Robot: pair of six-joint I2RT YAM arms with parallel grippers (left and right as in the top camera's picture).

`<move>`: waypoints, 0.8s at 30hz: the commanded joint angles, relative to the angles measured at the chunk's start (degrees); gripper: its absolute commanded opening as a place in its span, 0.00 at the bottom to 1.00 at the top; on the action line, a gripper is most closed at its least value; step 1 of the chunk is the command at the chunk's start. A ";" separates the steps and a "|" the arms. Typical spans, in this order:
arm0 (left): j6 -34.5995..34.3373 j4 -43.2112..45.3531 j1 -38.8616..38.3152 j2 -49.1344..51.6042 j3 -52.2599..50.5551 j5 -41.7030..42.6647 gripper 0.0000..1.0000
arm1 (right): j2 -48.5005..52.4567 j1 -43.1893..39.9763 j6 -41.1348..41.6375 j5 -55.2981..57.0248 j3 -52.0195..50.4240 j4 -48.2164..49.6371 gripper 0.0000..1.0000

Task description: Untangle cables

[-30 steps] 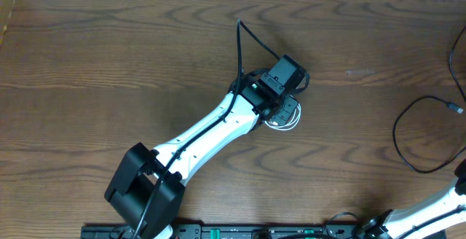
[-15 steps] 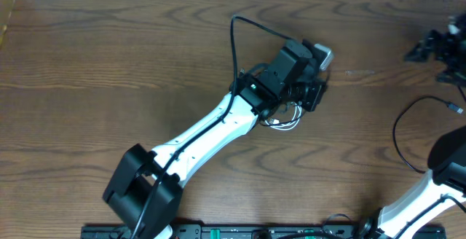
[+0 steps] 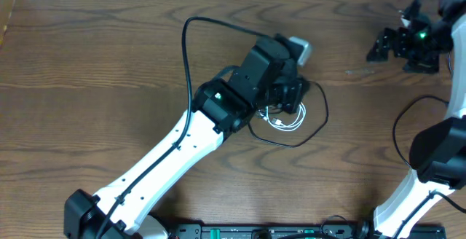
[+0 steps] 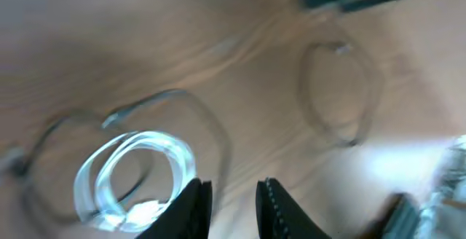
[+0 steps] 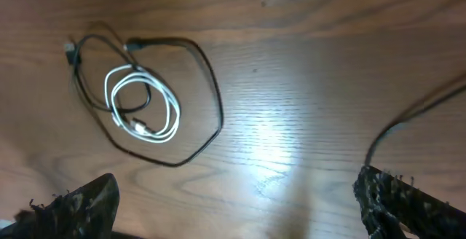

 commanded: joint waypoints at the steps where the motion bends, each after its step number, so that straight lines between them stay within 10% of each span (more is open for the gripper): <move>1: 0.35 -5.33 1.49 0.20 0.22 -12.81 0.25 | -0.57 3.43 -0.98 -0.02 0.52 -0.55 0.99; 8: -0.50 -19.30 6.49 0.15 0.22 -25.83 0.21 | -0.57 10.54 -2.78 0.04 0.42 -0.79 0.99; 24: -5.44 -30.93 16.98 0.17 0.22 -25.53 0.34 | -0.57 28.61 -3.13 1.81 -11.52 14.97 0.99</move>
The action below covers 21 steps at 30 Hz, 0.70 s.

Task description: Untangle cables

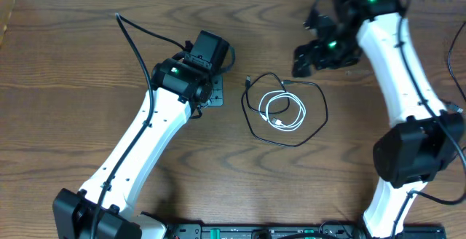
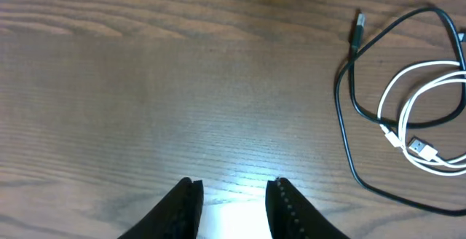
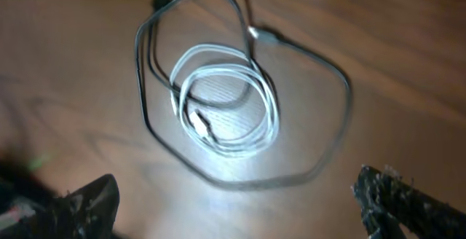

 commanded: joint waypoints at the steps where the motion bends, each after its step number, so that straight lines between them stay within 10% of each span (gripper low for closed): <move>1: -0.72 -0.37 0.26 -0.07 0.24 -1.16 0.34 | -0.57 4.00 -0.55 0.37 -5.07 5.44 0.99; 11: -0.72 -1.11 0.26 -0.07 0.24 -1.16 0.35 | -0.57 13.55 -2.27 11.04 -19.02 32.30 0.99; 21: -0.70 -1.40 0.26 -0.07 0.24 -1.18 0.35 | -0.57 19.65 0.35 7.19 -23.56 35.26 0.96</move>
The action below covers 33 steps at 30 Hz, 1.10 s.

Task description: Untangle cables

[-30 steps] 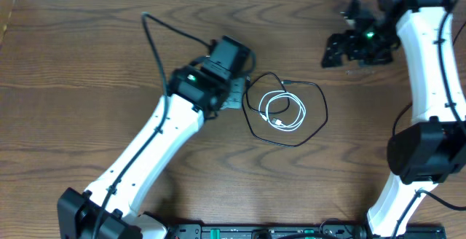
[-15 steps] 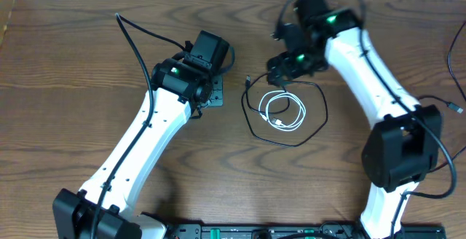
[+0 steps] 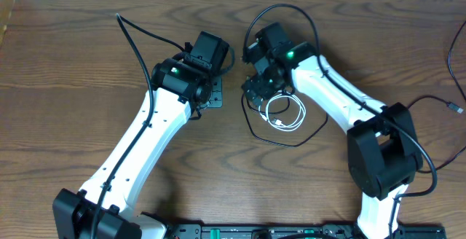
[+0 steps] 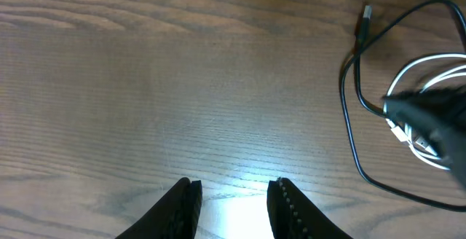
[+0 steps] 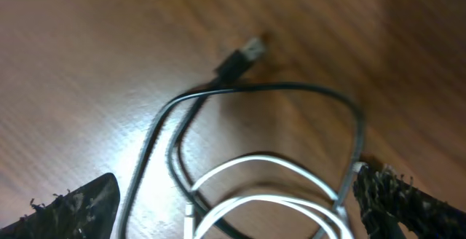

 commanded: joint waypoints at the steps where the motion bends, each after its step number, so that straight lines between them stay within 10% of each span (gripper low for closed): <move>1: -0.68 -0.35 0.24 -0.04 0.24 -0.98 0.35 | -0.57 3.10 4.04 -0.87 -1.14 0.39 0.94; 13: -3.10 -4.33 8.44 -0.20 0.24 -4.15 0.35 | -0.55 7.58 25.75 7.26 -3.48 4.72 0.92; 33: -4.13 -6.80 19.10 -0.17 0.24 0.59 0.36 | 6.27 13.53 38.27 17.27 -4.02 8.70 0.78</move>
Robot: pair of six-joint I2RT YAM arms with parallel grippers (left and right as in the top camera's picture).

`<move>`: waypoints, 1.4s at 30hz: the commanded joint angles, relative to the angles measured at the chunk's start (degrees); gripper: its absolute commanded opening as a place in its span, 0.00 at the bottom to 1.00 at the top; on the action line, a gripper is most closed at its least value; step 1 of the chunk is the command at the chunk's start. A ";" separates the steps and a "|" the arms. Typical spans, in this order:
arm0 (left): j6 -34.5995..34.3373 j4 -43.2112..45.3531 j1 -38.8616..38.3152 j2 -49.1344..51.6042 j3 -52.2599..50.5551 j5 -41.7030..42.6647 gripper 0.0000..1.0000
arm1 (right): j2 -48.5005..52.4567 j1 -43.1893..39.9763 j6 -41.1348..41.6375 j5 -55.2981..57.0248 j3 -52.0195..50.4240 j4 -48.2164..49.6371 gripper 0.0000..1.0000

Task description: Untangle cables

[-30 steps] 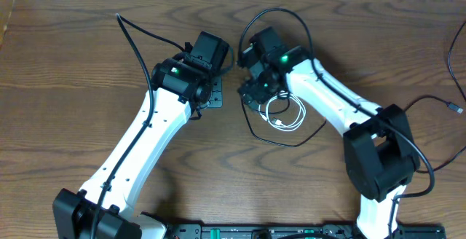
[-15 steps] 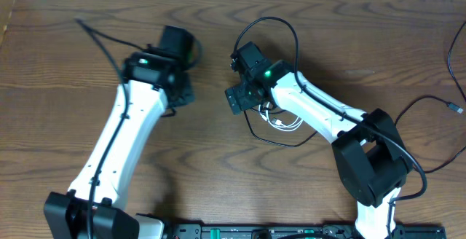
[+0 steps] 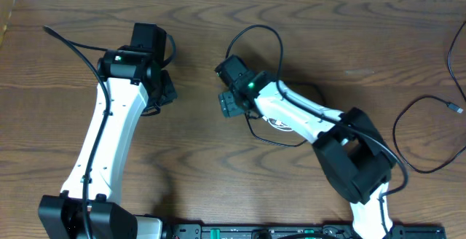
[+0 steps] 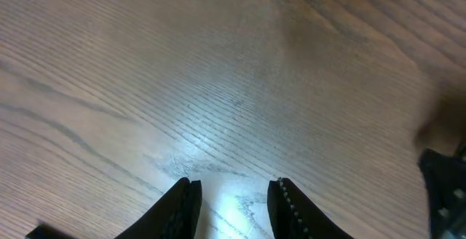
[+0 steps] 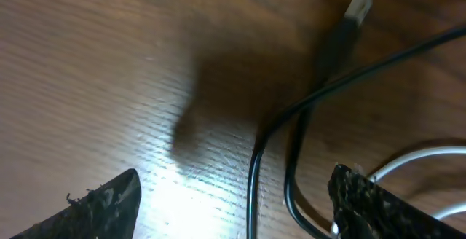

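A black cable [image 3: 282, 143] lies looped on the wooden table, with its USB plug [image 5: 357, 4] pointing away. Inside the loop lies a coiled white cable [image 5: 429, 159], which the right arm mostly covers in the overhead view. My right gripper [image 5: 233, 202] [image 3: 227, 106] is open and low over the bundle's left edge. A strand of the black cable runs between its fingers [image 5: 102, 204]. My left gripper [image 4: 233, 206] [image 3: 162, 91] is open over bare wood, well left of the cables, with nothing between its fingers.
Another thin black cable [image 3: 408, 126] curves at the table's right edge, ending in a plug [image 3: 456, 109]. The right arm's own lead [image 3: 255, 31] arches above its wrist. A dark shape [image 4: 444, 188] shows at the right edge of the left wrist view.
My left gripper has moved left, farther from the cables. My right gripper has shifted from the bundle's top left to its left edge, and a black strand now lies between its open fingers.
First my left gripper was over the cable bundle, with the right arm far off at the back right. Then the left gripper stood left of the bundle and the right arm above it. The right gripper then hung over the bundle, and now straddles the black cable.
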 commanded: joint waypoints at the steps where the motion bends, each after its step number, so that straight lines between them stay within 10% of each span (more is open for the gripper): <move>1: -0.72 -0.48 0.22 -0.17 0.24 0.48 0.36 | 2.12 1.22 4.63 4.42 -0.52 -0.02 0.78; 8: -0.74 -0.50 0.22 -0.17 0.24 0.48 0.36 | 3.21 2.60 7.65 9.53 -0.52 0.72 0.77; 28: -0.74 -1.75 0.22 -0.17 0.24 0.48 0.36 | 3.78 4.42 7.54 8.04 -0.61 -1.57 0.01; 42: -0.74 -1.92 0.22 -0.17 0.24 0.48 0.36 | -5.09 1.20 1.31 4.28 -0.48 -2.82 0.01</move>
